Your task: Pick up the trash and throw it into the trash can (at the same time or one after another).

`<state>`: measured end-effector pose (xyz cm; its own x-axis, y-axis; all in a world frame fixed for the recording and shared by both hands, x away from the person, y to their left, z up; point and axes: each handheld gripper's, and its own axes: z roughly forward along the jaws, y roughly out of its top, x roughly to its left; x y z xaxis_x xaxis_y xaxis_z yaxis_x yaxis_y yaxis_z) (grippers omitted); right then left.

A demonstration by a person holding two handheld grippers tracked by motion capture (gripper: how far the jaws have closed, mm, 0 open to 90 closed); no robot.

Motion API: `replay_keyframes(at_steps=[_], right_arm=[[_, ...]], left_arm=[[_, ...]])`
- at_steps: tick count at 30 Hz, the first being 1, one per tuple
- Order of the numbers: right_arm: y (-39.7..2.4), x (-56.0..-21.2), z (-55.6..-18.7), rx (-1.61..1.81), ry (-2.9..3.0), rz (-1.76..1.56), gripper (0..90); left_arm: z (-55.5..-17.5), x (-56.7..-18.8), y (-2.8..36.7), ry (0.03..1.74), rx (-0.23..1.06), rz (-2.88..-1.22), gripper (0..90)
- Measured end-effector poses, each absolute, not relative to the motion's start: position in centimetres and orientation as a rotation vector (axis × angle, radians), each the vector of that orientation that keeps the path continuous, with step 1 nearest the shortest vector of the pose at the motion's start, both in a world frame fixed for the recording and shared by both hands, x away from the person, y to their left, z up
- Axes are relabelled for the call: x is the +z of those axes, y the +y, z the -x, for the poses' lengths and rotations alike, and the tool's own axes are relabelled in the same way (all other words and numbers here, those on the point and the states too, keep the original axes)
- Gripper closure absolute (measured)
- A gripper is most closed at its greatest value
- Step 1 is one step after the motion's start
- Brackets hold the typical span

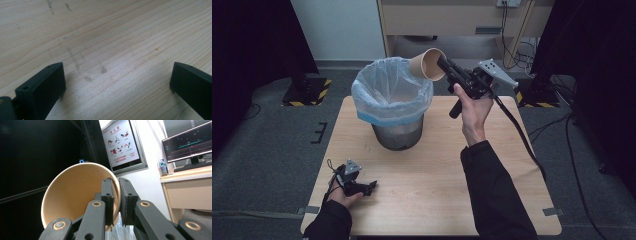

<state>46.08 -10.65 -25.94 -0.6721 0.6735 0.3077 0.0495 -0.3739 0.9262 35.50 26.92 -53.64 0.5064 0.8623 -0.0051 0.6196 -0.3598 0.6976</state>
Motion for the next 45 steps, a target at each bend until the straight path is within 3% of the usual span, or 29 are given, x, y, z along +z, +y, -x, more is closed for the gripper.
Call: replay_keyframes(at_steps=[23, 30, 45], right_arm=[[-4.2, -27.8, -51.1, 1.991, 1.543, -1.045, 82.5], [-3.7, -28.6, -52.0, 1.938, 1.655, -1.050, 68.3], [-8.8, -26.9, -46.3, 1.844, 1.756, -0.958, 35.5]], left_arm=[[-35.5, -53.6, 26.9, 1.208, 0.484, -2.103, 0.0], [-35.5, -53.6, 26.9, 1.207, 0.483, -2.104, 0.0], [-35.5, -53.6, 26.9, 1.207, 0.485, -2.103, 0.0]])
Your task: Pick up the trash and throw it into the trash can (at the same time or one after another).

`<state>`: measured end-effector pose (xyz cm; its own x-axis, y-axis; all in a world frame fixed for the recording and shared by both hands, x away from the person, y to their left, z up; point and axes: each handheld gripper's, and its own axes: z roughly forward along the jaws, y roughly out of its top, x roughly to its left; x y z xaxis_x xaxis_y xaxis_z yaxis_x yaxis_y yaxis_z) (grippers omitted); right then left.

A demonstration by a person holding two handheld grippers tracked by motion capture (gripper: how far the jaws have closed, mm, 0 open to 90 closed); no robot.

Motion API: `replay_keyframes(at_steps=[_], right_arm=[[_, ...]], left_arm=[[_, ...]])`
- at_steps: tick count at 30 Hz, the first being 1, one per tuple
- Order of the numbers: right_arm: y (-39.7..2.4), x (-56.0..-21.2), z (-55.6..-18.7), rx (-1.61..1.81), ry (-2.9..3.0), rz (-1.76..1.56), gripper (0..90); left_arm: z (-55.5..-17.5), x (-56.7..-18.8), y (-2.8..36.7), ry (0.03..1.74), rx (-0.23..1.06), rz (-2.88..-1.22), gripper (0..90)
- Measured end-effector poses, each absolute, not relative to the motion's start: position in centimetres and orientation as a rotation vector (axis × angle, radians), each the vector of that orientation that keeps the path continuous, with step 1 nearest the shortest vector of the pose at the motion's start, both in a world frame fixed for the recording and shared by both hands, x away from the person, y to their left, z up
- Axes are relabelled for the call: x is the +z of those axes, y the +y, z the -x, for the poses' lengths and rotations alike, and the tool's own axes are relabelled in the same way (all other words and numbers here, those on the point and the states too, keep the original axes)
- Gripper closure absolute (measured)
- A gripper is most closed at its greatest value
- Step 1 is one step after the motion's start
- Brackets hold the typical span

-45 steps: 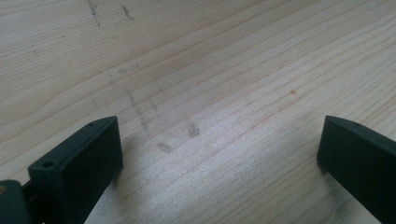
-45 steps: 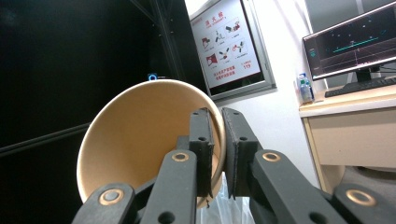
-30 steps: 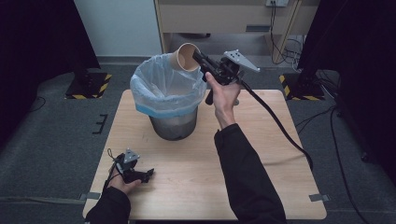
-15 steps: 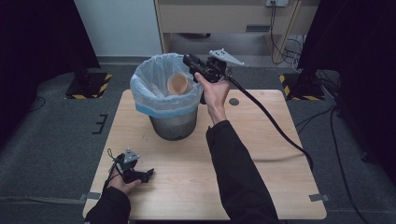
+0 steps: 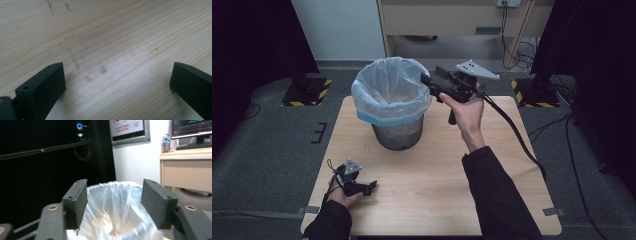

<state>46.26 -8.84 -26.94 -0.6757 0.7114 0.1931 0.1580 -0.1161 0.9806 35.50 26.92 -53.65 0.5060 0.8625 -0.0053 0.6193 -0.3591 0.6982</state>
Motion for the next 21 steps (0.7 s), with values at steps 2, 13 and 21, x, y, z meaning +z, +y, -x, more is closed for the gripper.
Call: replay_keyframes(at_steps=[2, 13, 21], right_arm=[[-10.0, -27.8, -45.4, 1.811, 1.776, -0.965, 33.9], [-15.3, -34.9, -42.3, 1.641, 1.920, -1.058, 30.1], [-19.3, -41.7, -40.3, 1.476, 2.067, -1.172, 28.4]], left_arm=[[-35.5, -53.6, 26.9, 1.208, 0.484, -2.102, 0.0], [-35.5, -53.6, 26.9, 1.207, 0.484, -2.106, 0.0], [-35.5, -53.6, 26.9, 1.207, 0.484, -2.105, 0.0]])
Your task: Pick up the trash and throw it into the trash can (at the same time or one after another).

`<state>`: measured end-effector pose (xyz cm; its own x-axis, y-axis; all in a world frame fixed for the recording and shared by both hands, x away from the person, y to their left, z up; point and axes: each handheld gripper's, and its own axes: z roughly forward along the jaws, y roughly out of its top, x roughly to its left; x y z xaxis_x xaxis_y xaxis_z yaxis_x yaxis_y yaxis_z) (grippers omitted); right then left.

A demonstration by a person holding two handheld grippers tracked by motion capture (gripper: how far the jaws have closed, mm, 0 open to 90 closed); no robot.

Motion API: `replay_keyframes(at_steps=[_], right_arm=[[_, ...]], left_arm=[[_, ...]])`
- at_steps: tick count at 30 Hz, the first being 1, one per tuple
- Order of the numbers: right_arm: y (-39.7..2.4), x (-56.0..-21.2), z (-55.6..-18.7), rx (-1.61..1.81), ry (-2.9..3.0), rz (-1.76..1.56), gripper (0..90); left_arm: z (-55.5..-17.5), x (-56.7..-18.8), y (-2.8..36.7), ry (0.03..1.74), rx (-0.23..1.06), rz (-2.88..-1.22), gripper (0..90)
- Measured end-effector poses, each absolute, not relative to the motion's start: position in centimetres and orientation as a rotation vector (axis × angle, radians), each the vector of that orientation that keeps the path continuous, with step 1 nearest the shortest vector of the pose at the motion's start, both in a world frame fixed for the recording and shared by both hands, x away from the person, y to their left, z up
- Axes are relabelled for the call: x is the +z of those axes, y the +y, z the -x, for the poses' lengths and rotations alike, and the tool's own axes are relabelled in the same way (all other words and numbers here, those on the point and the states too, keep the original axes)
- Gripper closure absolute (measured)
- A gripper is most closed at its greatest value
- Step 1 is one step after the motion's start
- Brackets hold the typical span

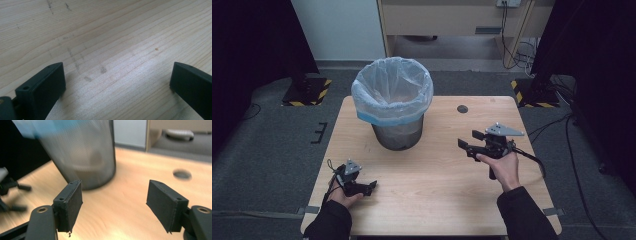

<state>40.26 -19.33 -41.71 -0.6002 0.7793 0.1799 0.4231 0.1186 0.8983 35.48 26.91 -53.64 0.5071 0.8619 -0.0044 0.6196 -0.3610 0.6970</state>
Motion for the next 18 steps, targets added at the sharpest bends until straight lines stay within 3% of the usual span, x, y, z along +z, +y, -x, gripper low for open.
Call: replay_keyframes(at_steps=[9, 18], right_arm=[[-22.8, -48.4, -39.4, 1.228, 2.186, -1.257, 25.1], [-25.9, -51.2, -39.3, 1.003, 2.231, -1.315, 20.6]], left_arm=[[-35.5, -53.6, 26.9, 1.207, 0.484, -2.105, 0.0], [-35.5, -53.6, 27.0, 1.200, 0.481, -2.108, 0.0]])
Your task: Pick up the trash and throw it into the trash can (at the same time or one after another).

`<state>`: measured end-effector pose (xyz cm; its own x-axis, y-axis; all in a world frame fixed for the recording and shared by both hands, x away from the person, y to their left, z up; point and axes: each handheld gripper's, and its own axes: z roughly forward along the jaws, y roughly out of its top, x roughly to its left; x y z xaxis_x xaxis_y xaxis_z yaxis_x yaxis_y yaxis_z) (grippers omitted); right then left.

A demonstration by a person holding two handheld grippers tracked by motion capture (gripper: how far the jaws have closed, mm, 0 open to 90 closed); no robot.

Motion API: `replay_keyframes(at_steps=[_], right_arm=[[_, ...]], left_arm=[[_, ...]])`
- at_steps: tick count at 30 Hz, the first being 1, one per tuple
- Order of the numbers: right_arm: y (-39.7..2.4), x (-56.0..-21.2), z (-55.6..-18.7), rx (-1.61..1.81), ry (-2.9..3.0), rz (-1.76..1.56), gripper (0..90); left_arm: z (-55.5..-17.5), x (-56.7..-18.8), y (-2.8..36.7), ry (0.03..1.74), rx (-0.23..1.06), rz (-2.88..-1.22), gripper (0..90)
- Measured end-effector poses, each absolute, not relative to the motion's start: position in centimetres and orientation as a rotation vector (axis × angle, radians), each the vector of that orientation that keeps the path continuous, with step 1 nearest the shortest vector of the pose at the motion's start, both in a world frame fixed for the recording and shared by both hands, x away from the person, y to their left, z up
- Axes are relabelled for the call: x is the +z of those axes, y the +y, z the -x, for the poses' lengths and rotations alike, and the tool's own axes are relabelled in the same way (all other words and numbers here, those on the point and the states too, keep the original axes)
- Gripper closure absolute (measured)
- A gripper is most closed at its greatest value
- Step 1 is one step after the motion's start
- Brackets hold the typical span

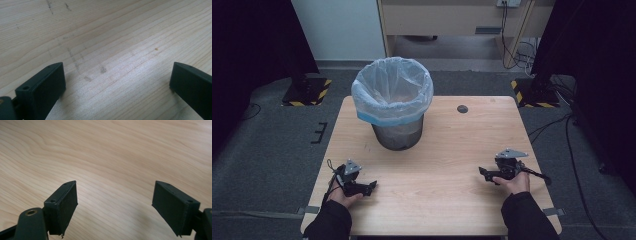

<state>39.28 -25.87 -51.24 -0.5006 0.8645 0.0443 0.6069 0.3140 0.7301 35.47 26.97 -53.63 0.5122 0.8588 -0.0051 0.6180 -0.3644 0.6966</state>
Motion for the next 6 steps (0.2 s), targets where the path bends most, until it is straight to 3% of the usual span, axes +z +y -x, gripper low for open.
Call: replay_keyframes(at_steps=[6], right_arm=[[-27.7, -51.8, -39.1, 1.007, 2.174, -1.389, 20.3]], left_arm=[[-35.5, -53.6, 27.0, 1.197, 0.479, -2.110, 0.0]])
